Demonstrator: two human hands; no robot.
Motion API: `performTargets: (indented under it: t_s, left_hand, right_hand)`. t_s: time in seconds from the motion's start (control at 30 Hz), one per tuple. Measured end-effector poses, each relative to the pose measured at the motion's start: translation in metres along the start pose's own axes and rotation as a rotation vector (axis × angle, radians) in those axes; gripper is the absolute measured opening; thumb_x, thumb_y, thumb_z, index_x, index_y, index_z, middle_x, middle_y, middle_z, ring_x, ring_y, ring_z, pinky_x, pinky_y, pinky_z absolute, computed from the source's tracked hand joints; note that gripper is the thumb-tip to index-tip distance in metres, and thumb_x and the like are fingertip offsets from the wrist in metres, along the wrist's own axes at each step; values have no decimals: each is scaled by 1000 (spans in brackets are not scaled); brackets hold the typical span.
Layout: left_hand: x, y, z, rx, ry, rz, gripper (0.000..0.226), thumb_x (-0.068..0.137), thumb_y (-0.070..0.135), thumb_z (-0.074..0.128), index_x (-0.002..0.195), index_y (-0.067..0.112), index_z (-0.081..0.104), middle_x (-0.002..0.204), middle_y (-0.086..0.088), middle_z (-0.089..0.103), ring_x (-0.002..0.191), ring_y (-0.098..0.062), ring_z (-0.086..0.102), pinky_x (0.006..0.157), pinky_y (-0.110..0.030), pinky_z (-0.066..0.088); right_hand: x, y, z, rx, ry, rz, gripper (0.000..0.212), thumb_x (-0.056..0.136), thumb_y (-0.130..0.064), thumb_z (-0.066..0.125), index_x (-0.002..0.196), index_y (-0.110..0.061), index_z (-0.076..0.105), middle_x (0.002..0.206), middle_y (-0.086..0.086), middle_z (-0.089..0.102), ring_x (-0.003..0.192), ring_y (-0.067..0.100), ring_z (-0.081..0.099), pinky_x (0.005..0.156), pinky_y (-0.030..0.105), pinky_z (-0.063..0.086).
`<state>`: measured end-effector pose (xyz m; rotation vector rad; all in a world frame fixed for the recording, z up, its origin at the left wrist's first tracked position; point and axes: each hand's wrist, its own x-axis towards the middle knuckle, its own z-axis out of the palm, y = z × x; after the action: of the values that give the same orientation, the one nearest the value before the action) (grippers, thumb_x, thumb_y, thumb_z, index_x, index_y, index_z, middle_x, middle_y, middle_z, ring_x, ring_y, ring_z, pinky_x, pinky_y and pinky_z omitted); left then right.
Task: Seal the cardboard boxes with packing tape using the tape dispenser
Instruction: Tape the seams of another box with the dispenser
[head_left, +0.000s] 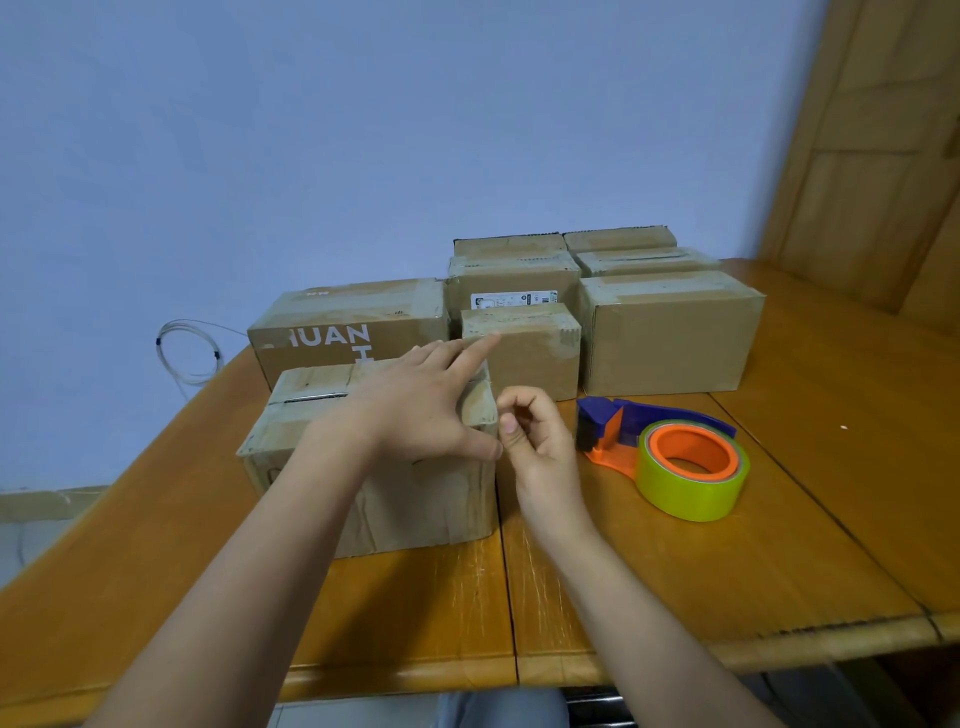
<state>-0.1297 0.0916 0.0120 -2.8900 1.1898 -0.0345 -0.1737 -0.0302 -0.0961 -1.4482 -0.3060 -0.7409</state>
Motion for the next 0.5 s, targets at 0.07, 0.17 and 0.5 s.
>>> performTargets:
  t_s: [0.07,0.17,0.5]
  left_hand:
    - [0,-1,2,-4,-1,7,110,73,73,56,151,35,-12,161,1,8,147,-19,9,113,-35,22]
    - [-1,-3,4,-30,7,11,121,50,81,36,151,35,-10,160,1,12,146,-19,12,112,-34,22]
    - [0,-8,6,-159,9,9,123,47,81,38,152,37,-8,159,2,17,144,-19,17,109,-34,25]
  right_hand:
    - [1,3,0,50,16,89,17,84,-29,56,99,-22,52,96,-1,50,85,-4,51,70,14,45]
    - [2,8,5,-50,-20,100,15,86,-45,51,100,-43,49,104,6,47,98,9,48,80,20,45]
    - [-4,9,0,-283,-107,112,21,96,-42,38,113,-53,39,123,-17,42,123,9,37,104,39,38]
